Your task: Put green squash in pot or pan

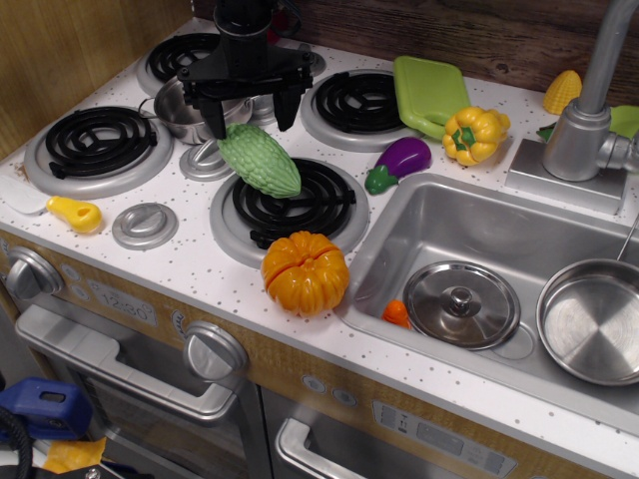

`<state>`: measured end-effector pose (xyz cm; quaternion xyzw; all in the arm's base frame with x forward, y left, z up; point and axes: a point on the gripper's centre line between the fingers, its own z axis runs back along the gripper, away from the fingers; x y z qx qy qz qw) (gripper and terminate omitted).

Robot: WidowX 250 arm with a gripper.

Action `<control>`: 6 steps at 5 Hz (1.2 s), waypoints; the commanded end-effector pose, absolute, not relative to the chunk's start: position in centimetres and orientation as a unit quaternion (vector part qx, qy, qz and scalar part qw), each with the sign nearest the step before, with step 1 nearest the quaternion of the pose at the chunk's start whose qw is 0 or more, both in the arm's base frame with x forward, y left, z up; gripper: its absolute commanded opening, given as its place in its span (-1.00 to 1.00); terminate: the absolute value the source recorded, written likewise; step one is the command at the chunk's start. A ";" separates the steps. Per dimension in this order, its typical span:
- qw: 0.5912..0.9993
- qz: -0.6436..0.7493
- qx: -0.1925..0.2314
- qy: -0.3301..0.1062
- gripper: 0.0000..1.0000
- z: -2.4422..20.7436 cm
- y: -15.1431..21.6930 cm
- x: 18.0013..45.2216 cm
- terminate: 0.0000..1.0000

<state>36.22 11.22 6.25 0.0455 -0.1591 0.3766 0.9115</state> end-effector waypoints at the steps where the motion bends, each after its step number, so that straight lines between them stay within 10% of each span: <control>1: 0.904 0.389 0.026 -0.177 1.00 6.4 9.5 36.5 -1.00; 5: 0.903 0.379 0.008 -0.202 1.00 3.0 8.6 36.6 -1.00; 6: 0.908 0.366 0.045 -0.198 -1.00 4.7 10.1 36.3 -1.00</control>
